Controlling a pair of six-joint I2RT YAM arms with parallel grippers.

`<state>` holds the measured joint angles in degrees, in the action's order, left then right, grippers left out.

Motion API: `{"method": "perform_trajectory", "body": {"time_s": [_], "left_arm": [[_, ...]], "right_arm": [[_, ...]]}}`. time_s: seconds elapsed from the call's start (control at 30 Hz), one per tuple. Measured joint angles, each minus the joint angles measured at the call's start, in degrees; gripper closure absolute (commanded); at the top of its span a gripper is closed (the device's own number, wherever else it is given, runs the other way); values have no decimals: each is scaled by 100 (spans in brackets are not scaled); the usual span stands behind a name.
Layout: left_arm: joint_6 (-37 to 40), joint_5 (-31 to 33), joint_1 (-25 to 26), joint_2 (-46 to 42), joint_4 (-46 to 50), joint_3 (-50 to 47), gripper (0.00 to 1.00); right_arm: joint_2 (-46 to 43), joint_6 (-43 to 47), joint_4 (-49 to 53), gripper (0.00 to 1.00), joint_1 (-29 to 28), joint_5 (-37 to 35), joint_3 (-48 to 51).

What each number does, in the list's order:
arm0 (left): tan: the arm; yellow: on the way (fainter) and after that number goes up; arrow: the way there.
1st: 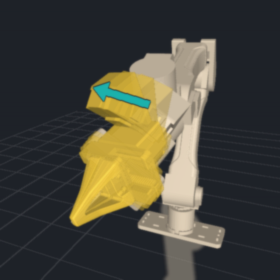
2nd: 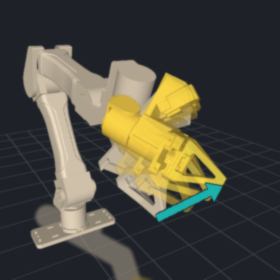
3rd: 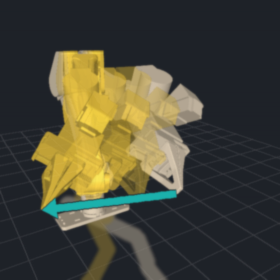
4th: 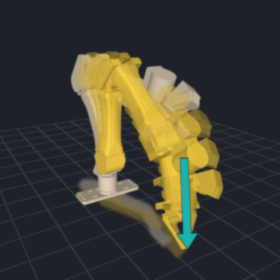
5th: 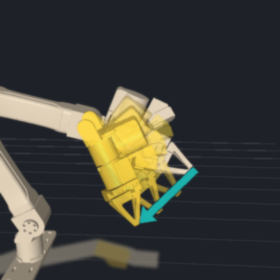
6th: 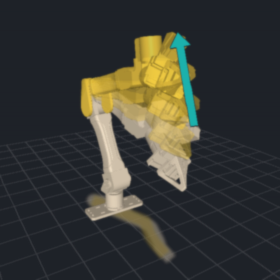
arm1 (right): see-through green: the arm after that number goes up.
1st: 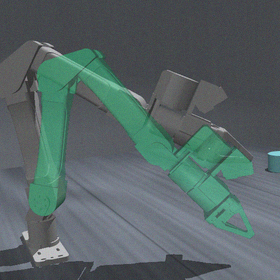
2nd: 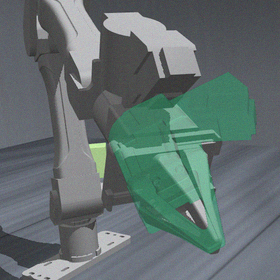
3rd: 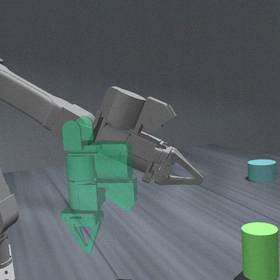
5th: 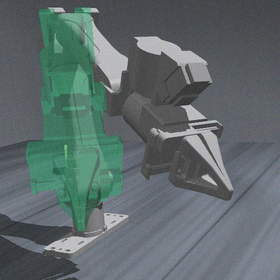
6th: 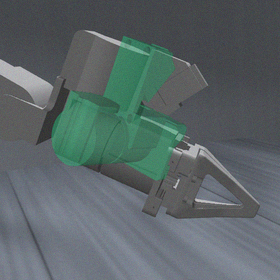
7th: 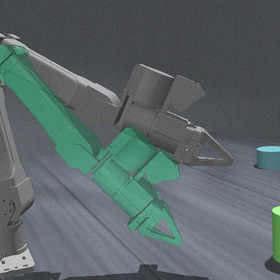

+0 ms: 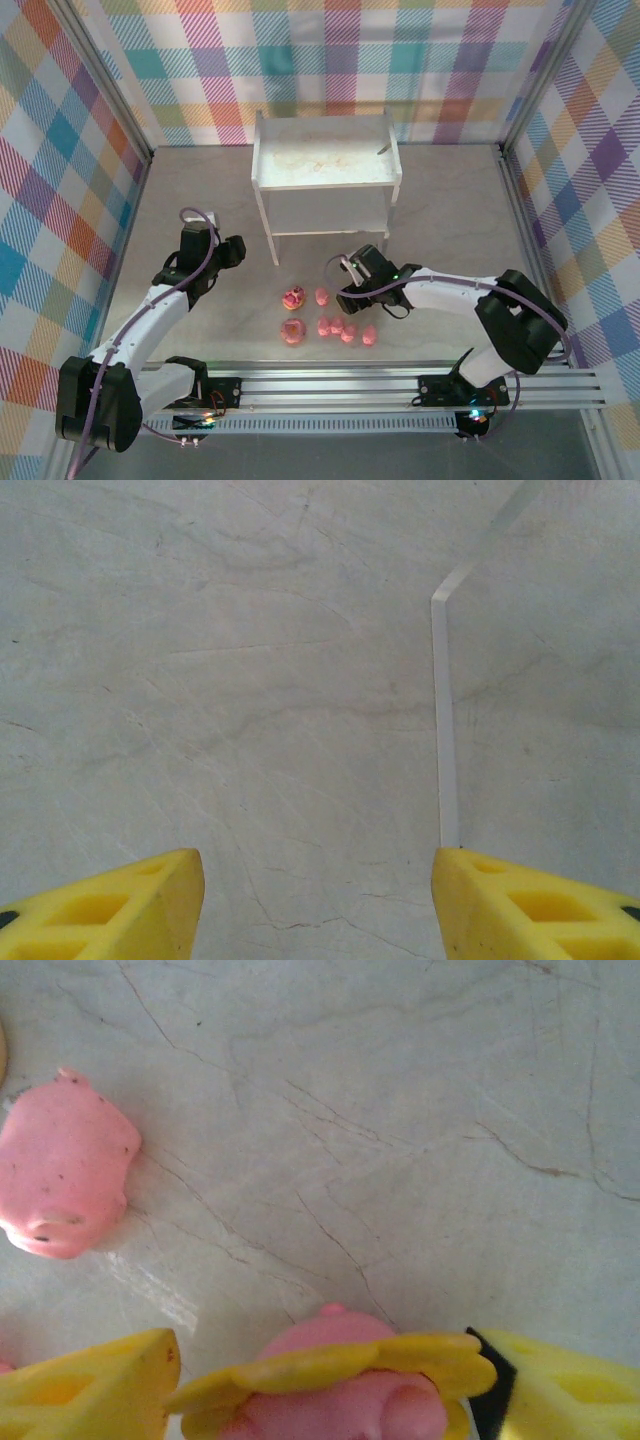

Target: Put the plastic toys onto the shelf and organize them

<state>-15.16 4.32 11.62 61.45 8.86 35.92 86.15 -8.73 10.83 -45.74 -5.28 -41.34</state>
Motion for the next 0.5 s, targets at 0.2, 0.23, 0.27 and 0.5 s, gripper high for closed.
{"method": "perform_trajectory", "body": {"time_s": [0.2,0.23,0.27,0.5], "left_arm": [[-2,-42,0,7,-4,2,39],[-2,-42,0,11,-4,2,39],[-2,-42,0,17,-2,2,39],[-2,-42,0,42,-4,2,39]], "right_arm": [[-44,-24,48,43,0,-72,13],[-44,-22,48,45,0,-92,13],[-44,-20,48,46,-2,-109,13],[-48,-22,37,72,-2,-131,11]]}}
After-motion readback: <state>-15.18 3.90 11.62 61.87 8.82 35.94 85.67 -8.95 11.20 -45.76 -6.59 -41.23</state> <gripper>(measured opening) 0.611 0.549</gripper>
